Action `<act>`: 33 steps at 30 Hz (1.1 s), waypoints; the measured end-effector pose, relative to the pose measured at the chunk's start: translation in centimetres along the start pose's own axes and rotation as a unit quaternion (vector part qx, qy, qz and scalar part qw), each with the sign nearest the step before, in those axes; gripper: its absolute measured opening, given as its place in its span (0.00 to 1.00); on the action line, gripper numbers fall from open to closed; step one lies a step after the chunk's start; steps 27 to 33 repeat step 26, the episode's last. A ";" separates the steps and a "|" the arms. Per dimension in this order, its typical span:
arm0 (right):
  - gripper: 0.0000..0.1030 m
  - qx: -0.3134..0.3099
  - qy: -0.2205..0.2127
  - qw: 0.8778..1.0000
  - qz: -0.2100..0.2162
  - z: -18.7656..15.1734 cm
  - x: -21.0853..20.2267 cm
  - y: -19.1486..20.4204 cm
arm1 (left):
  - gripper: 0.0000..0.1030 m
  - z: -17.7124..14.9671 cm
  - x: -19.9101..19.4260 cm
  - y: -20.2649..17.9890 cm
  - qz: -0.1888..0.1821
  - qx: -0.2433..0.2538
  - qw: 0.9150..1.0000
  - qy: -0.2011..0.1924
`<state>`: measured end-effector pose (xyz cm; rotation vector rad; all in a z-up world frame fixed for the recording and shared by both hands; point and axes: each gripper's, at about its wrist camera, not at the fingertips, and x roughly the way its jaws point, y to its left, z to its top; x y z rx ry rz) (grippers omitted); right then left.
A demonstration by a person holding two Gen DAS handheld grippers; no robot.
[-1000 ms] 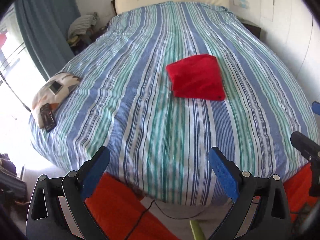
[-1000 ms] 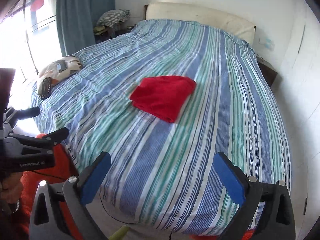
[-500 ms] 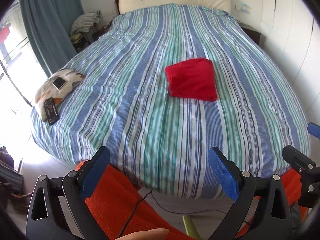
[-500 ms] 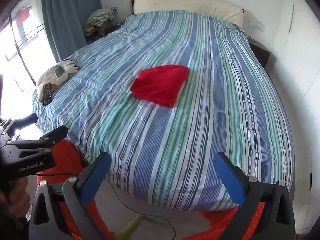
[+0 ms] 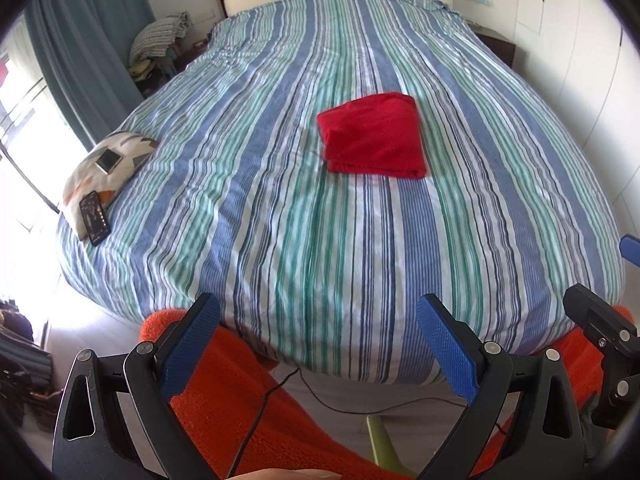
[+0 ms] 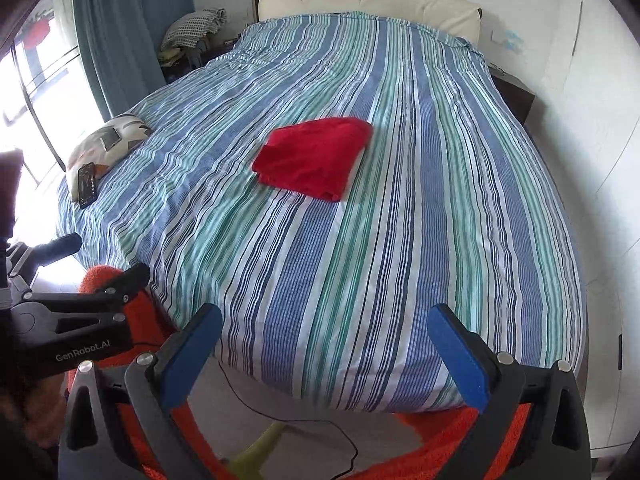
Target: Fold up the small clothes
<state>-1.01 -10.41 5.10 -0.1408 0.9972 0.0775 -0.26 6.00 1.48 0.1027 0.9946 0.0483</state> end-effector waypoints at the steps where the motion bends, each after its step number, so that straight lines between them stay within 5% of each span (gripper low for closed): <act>1: 0.98 0.000 -0.001 1.000 -0.002 0.0 0.0 0.1 | 0.97 0.0 0.0 0.0 0.000 0.000 1.000 0.000; 33: 0.98 -0.003 -0.016 1.000 -0.004 0.6 -0.5 0.2 | 0.97 0.2 -0.5 0.3 0.003 0.013 1.000 -0.011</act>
